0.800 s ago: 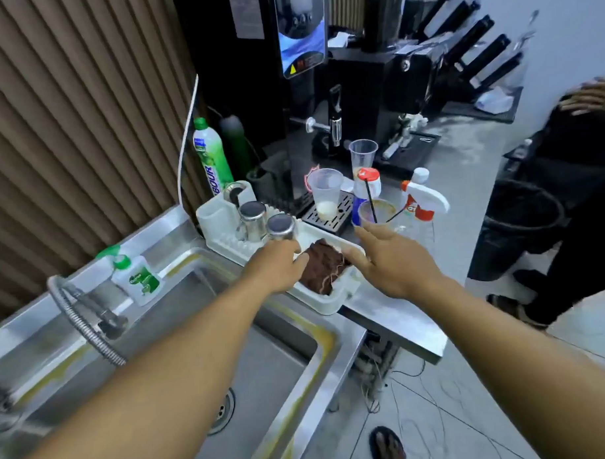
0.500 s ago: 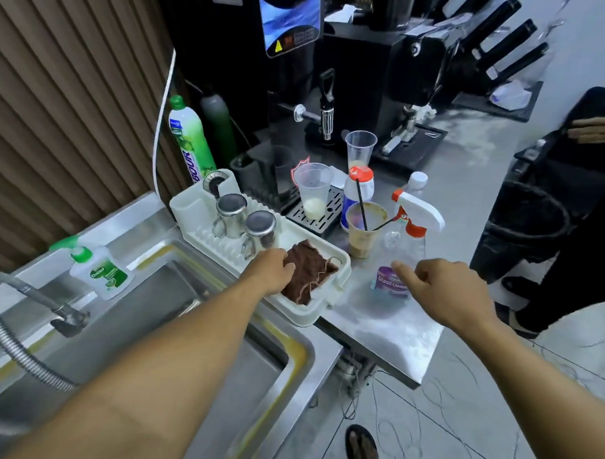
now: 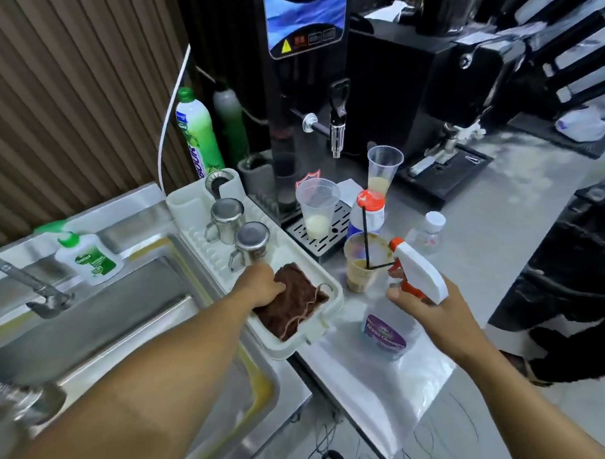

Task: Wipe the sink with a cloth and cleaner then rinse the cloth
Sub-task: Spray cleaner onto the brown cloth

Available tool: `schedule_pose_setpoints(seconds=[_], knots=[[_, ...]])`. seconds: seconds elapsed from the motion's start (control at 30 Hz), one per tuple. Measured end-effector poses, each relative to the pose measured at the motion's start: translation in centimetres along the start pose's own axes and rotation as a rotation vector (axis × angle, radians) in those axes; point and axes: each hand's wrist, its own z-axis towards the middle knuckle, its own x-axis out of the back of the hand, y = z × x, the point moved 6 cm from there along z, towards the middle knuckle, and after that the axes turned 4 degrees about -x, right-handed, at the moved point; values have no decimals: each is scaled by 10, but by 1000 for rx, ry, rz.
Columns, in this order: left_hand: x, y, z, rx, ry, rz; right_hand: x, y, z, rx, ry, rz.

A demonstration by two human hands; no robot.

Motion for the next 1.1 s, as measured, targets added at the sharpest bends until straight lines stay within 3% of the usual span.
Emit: schedule_pose_setpoints(seconds=[0.17, 0.37, 0.53, 0.7, 0.97, 1.1], knots=[[10, 4, -8, -25, -41, -215, -12, -26, 8, 119, -110, 113], [9, -14, -14, 34, -140, -420, -15, -22, 8, 97, -41, 85], [31, -5, -31, -90, -97, -768, -24, -42, -8, 136, 7, 22], [74, 11, -64, -208, -42, -891, -55, -81, -47, 206, -36, -8], [101, -5, -99, -166, -136, -1286, -111, -88, -86, 180, -93, -50], [109, -13, -110, -186, -200, -1282, -133, -98, -100, 202, -97, -87]])
